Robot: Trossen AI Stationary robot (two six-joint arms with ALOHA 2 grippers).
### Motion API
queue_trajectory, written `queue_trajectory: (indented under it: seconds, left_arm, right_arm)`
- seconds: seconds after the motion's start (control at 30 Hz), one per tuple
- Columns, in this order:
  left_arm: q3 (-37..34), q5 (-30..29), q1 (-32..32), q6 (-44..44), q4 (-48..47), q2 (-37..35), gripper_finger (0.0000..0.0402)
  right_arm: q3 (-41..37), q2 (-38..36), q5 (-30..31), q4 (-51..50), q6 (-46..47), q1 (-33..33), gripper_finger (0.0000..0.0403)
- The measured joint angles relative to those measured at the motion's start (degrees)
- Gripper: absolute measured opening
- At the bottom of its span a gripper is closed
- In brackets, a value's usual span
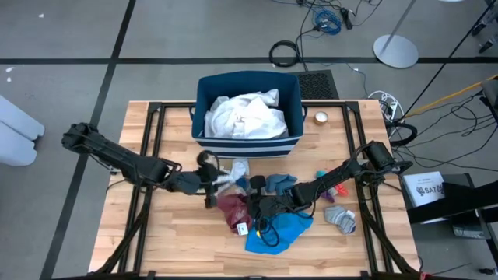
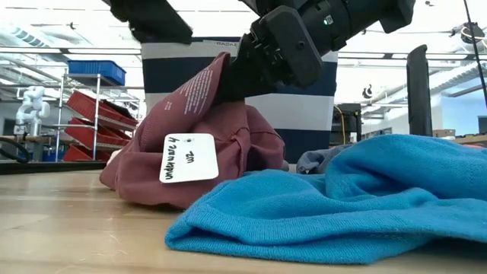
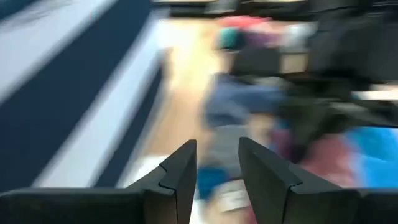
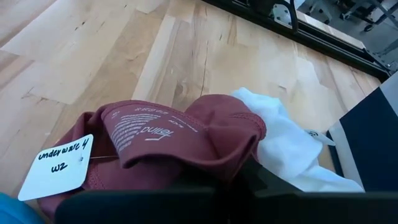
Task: Sort clothes
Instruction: Put the maroon underwear into the blue bin
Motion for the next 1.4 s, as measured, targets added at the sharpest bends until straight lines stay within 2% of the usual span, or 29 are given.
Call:
queue_trajectory:
  seconds: [0.1, 0.17, 0.37, 0.47, 0.8, 0.93, 1.27, 1.4]
  left_arm:
    - [-0.02, -9.54, 0.02, -7.26, -7.76, -0.07, 0.0130]
    - [0.00, -12.08, 0.18, -11.45, -12.90, 0.33, 0.0130]
    - [-0.02, -8.59, 0.47, -15.27, -21.09, 2.29, 0.0129]
    - [-0.02, -6.08, 0.47, -14.99, -21.33, 3.13, 0.0129]
    - [-0.02, -6.00, 0.47, -14.90, -21.33, 3.45, 0.0129]
    - [-0.02, -6.00, 0.49, -14.84, -21.34, 3.45, 0.0129]
    - [-0.01, -5.93, 0.47, -14.79, -22.65, 3.45, 0.0129]
    - [-0.02, -5.93, 0.47, -14.79, -22.69, 3.45, 0.0129]
  right_arm:
    - [0.01, 0.00, 0.02, 0.00, 0.30, 0.00, 0.0000]
    - [0.00, 0.00, 0.04, 0.00, 0.30, -0.02, 0.0000]
    - [0.01, 0.00, 0.04, -0.05, 0.39, -0.14, 0.0000]
    - [0.01, 0.00, 0.06, -0.08, 0.39, -0.15, 0.0000]
    - [0.01, 0.00, 0.39, -0.02, 0.33, -0.15, 0.0000]
    - [0.01, -1.61, 0.93, -0.02, -2.66, 0.31, 0.0000]
    - [0.07, -12.73, 11.97, -3.21, -5.58, 5.28, 0.0000]
    - [0.07, -17.17, 18.98, -4.06, -10.28, 7.93, 0.0000]
